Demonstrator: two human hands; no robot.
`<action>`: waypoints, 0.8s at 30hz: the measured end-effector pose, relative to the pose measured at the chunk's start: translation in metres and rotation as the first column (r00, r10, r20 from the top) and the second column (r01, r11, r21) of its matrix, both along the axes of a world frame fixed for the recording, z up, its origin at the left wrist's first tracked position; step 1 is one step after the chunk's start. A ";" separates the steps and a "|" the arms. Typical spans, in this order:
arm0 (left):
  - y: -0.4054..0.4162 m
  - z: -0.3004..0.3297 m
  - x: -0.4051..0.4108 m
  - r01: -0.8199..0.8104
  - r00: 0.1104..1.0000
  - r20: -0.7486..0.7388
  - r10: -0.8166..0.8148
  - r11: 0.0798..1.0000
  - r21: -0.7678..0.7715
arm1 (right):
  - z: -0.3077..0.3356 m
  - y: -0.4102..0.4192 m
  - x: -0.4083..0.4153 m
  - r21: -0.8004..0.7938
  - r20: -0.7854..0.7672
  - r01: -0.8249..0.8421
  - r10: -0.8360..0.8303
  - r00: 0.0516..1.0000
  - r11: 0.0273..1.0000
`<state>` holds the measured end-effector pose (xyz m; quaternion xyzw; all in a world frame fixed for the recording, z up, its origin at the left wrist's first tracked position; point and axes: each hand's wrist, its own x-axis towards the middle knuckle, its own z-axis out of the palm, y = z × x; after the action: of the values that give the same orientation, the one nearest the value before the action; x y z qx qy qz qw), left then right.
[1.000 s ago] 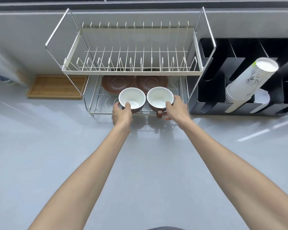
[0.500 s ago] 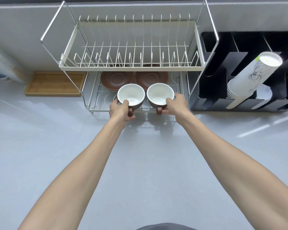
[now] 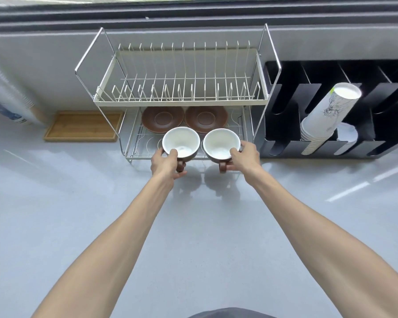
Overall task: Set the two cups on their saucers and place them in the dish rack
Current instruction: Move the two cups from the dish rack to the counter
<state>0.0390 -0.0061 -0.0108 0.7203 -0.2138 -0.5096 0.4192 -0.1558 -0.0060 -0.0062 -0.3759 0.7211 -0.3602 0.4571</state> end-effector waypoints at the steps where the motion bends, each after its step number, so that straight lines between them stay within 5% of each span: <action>1: 0.004 0.003 -0.001 0.009 1.000 0.006 -0.009 1.000 -0.004 | 0.002 0.005 -0.002 0.002 0.004 -0.001 0.001 1.000 1.000; 24: 0.084 -0.005 -0.078 0.257 0.966 -0.009 -0.257 0.966 0.023 | -0.010 0.118 -0.093 0.040 0.040 0.152 -0.154 0.987 0.988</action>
<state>-0.0394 0.0776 -0.0160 0.6899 -0.2981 -0.5644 0.3415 -0.2487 0.1124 -0.0167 -0.3033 0.7443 -0.3889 0.4503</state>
